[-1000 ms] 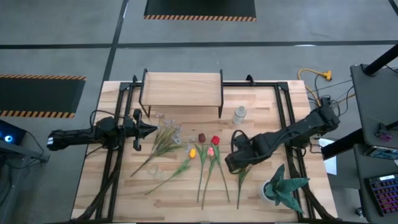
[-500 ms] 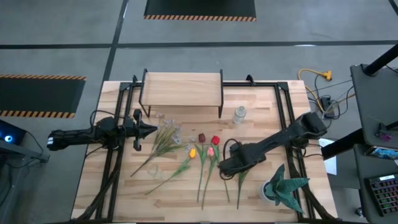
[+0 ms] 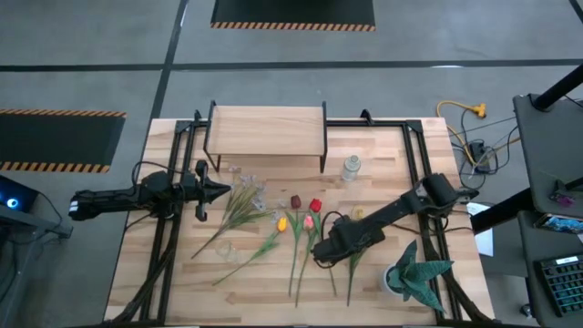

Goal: Pick and place flowers into a vace then onto a shelf
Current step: Put the yellow flowers into the right transparent vase

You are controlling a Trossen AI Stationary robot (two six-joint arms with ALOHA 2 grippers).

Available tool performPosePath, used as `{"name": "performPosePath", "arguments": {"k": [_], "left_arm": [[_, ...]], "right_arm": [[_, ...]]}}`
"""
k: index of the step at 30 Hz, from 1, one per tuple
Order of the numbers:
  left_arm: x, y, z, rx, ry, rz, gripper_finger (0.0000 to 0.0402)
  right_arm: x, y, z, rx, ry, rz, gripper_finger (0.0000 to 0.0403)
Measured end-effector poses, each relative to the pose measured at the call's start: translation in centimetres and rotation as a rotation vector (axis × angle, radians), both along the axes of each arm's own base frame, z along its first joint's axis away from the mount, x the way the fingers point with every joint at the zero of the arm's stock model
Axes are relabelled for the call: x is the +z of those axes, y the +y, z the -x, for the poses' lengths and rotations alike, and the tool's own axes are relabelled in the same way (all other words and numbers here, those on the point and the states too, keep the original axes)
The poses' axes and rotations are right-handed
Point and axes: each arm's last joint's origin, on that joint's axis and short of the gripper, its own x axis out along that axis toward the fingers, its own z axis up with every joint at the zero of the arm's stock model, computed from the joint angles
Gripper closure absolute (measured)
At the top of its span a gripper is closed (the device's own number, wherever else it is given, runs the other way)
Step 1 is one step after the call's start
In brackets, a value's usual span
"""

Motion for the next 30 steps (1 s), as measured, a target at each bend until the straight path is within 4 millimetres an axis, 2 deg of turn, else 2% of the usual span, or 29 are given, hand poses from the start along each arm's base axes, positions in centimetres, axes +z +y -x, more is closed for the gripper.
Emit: {"name": "performPosePath", "arguments": {"k": [7, 13, 30], "left_arm": [[0.0, 0.0, 0.0, 0.0, 0.0, 0.0, 0.0401], [0.0, 0.0, 0.0, 0.001, 0.001, 0.0, 0.0401], [0.0, 0.0, 0.0, 0.001, 0.0, 0.0, 0.0401]], "right_arm": [[-2.0, 0.2, -0.3, 0.042, 0.078, -0.02, 0.0202], [-2.0, 0.2, -0.3, 0.044, 0.071, -0.028, 0.0218], [-1.6, 0.2, -0.2, 0.085, 0.049, -0.028, 0.0351]]}}
